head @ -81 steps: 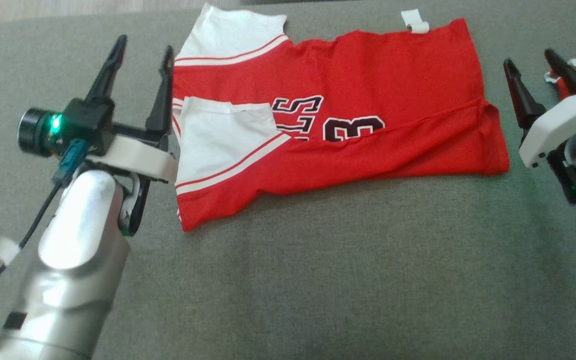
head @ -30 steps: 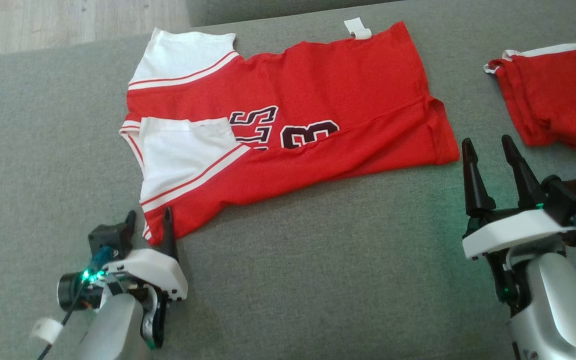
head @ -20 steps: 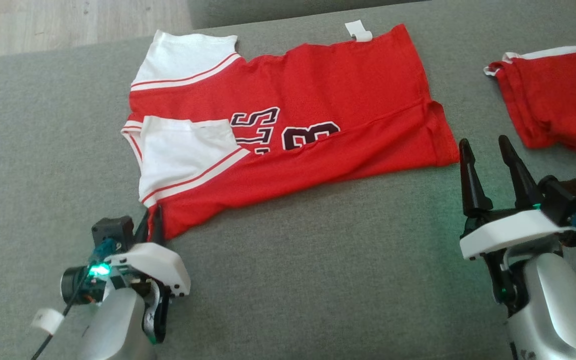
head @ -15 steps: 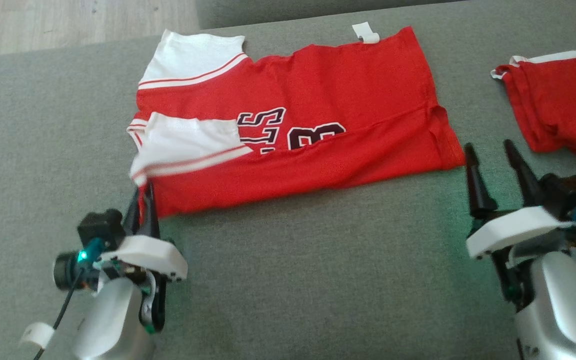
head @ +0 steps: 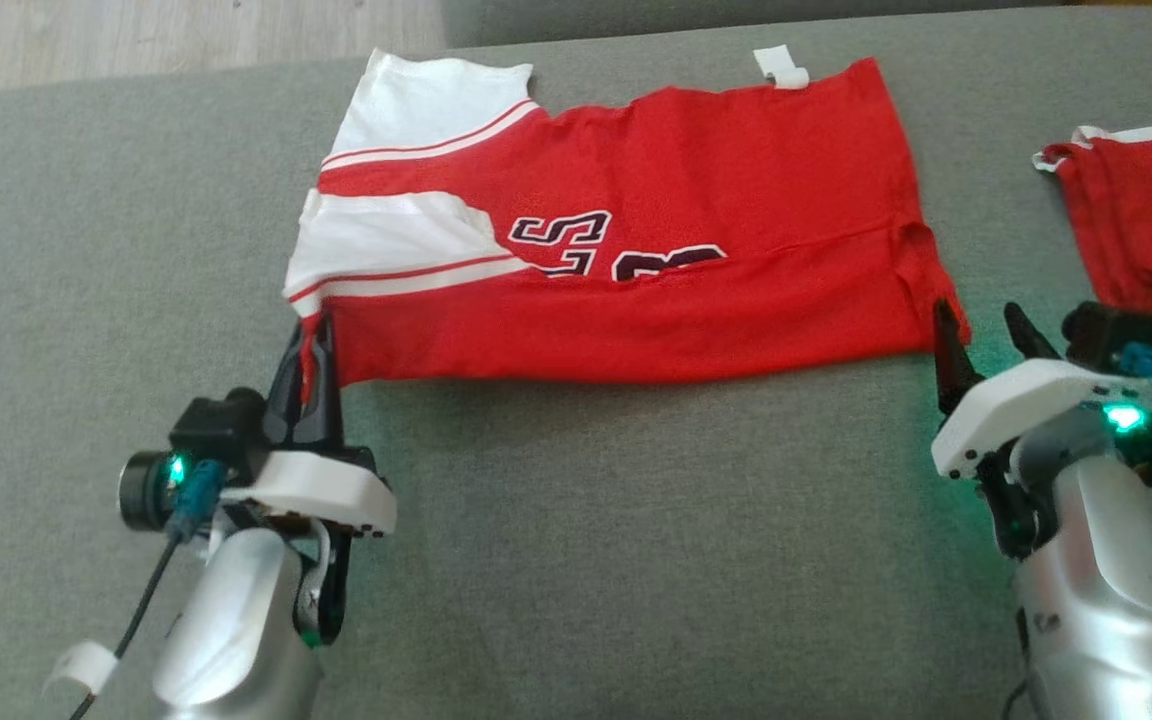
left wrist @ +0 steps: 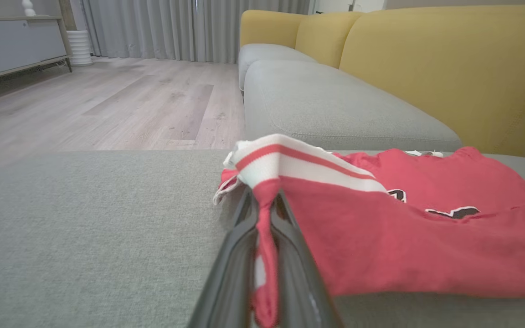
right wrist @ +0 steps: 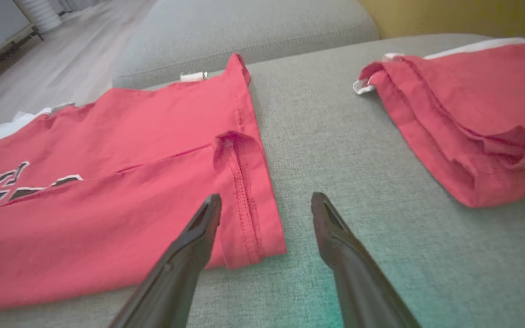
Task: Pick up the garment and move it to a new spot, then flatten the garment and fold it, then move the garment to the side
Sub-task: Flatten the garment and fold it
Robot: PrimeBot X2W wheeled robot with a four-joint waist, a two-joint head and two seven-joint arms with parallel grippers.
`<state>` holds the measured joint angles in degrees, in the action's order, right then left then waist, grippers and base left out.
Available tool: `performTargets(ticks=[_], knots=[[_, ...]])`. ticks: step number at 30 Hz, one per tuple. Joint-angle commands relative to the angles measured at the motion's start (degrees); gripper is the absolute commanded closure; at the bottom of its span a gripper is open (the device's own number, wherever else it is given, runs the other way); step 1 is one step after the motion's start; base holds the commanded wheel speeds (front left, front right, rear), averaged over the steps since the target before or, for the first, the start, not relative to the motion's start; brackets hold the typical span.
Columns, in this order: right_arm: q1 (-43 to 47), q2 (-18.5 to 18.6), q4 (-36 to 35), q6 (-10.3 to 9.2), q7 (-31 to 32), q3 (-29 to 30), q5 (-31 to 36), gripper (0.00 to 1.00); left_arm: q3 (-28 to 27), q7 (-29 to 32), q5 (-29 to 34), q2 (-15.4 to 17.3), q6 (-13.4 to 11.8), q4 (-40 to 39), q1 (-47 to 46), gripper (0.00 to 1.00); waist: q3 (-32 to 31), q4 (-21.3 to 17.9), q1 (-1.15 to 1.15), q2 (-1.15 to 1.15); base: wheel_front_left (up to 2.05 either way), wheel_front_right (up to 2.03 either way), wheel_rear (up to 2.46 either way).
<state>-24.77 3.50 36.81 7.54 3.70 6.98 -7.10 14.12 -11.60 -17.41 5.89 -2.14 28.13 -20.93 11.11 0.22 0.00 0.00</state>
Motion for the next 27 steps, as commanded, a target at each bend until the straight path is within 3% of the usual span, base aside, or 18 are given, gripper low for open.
performTargets(ticks=[1, 11, 12, 13, 14, 27], knots=[[-3.2, -0.5, 0.4, -0.05, 0.9, -0.5, 1.0, 0.0, -1.0, -0.1, 0.7, 1.5, 0.1, -2.2, -2.3, 1.0, 0.5, 0.5, 0.0, 0.0, 0.0, 0.0, 0.0], [-9.8, -0.6, 12.4, -0.05, 2.4, 0.2, 3.9, 0.0, 0.7, -0.1, 0.8, 1.0, 0.4, -2.5, -3.2, 1.0, 2.8, 2.3, 0.0, 0.0, 0.0, 0.0, 0.0], [-10.3, -0.6, 13.4, -0.05, 2.4, 0.0, 3.6, 0.24, 0.7, -0.1, 0.7, 1.1, 0.4, -2.3, -3.2, 1.0, 2.8, 2.3, 0.0, 0.0, 0.0, 0.0, 0.0], [-10.8, -0.6, 14.2, -0.05, 2.2, -0.2, 3.4, 0.84, 0.7, -0.1, 0.7, 1.1, 0.3, -2.1, -3.3, 1.0, 2.8, 2.4, 0.0, 0.0, 0.0, 0.0, 0.0], [-11.2, -0.6, 14.9, -0.05, 1.8, -0.3, 3.2, 1.0, 0.6, -0.1, 0.6, 1.2, 0.3, -1.9, -3.4, 1.0, 2.8, 2.3, 0.0, 0.0, 0.0, 0.0, 0.0], [-10.1, 0.0, 16.8, -0.05, -5.6, -0.6, 3.6, 1.0, 0.1, 0.0, -0.5, 2.8, -0.1, 0.2, -1.4, 1.0, -0.8, 0.1, 0.0, 0.0, 0.0, 0.0, 0.0]])
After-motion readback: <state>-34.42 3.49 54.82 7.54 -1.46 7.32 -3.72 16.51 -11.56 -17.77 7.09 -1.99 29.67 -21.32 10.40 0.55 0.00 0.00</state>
